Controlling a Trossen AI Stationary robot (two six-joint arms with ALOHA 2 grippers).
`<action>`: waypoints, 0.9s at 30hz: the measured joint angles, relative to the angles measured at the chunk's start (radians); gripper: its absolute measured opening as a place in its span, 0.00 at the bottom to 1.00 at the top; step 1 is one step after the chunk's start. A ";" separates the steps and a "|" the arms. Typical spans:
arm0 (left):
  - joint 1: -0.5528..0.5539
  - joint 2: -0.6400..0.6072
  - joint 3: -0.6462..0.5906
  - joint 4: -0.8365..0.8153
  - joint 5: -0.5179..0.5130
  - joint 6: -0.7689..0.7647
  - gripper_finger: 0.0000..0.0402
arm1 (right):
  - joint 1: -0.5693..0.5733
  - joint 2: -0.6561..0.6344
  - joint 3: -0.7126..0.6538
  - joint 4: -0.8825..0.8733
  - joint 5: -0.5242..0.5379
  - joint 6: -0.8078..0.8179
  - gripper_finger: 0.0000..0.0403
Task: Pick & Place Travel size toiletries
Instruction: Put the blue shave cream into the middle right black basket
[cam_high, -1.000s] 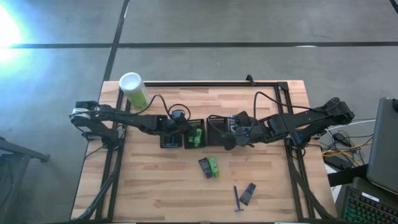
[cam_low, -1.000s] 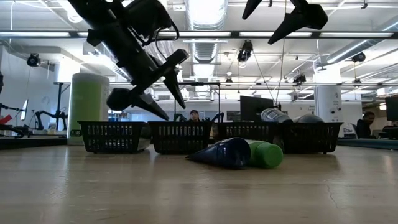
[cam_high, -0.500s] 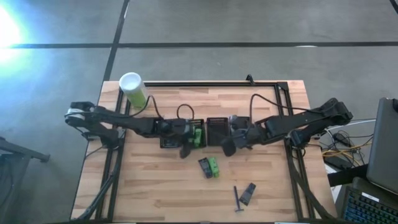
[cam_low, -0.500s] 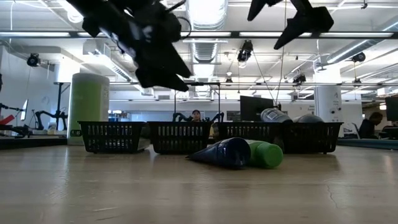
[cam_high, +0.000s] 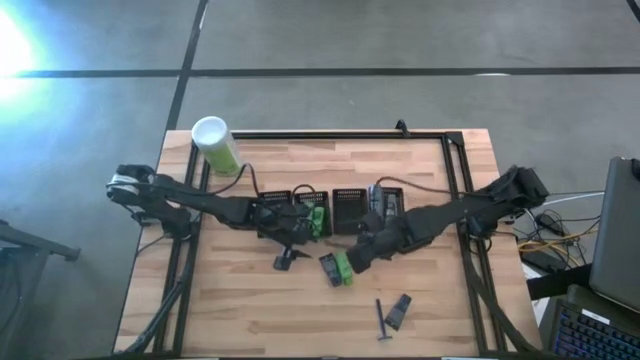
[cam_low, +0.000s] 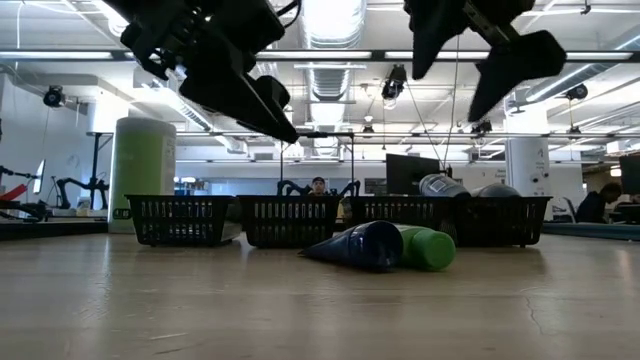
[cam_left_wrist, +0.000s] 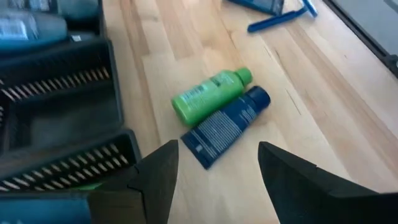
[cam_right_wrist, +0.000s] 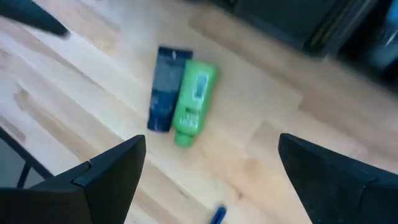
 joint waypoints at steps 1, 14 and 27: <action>-0.001 -0.002 0.000 -0.013 0.001 -0.012 0.56 | 0.013 0.014 0.000 0.002 -0.006 0.029 0.90; -0.002 -0.028 0.000 -0.107 0.004 -0.172 0.56 | 0.286 0.097 0.000 -0.173 -0.179 0.698 0.90; -0.003 -0.028 0.000 -0.121 0.004 -0.172 0.55 | 0.388 0.156 -0.073 -0.171 -0.160 0.979 0.90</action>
